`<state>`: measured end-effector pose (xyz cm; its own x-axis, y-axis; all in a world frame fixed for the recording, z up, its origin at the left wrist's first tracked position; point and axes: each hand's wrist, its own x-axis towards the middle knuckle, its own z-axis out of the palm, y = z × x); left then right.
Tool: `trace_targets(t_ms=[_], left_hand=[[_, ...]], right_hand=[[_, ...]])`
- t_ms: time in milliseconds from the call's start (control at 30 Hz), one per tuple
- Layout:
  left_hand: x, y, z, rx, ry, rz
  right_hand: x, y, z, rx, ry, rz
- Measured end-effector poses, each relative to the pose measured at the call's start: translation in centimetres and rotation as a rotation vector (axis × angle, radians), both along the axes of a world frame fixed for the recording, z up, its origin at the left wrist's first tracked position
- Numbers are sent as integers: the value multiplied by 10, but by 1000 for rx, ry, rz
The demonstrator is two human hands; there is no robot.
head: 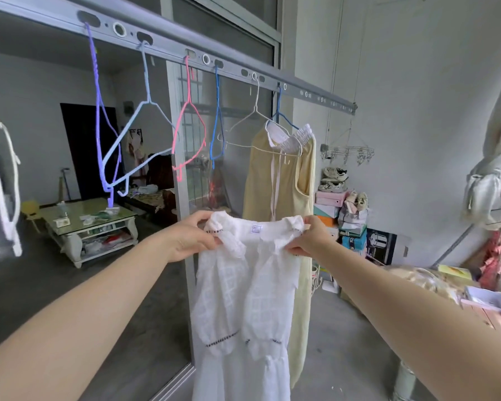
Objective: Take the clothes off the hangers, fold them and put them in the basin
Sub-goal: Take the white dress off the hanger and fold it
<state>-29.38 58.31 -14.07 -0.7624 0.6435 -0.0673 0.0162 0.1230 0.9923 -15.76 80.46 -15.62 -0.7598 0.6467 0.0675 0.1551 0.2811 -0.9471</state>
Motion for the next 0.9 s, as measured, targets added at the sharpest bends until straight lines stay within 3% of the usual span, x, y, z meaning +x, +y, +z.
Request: trace_targets(t_ms=[300,400,600,667,767,900], left_hand=[[2,10,-11,-440,812,421],[8,15,-11,-441,840,440],[23,27,-12,-549,689,546],[24,30,-13,-515,622,563],[25,34,-13,-353,407,541],[26,36,-13,-151,101,466]], right_hand=[[1,-9,5,281,-115,-10],[1,-13,7,570,-198,-31],[-13,-35,9,860,-273,-90],[-20,-41,8,818,-240,-63],[-34,-43,6,578,-163,-18],[-45,-46,1,-47,-1,6]])
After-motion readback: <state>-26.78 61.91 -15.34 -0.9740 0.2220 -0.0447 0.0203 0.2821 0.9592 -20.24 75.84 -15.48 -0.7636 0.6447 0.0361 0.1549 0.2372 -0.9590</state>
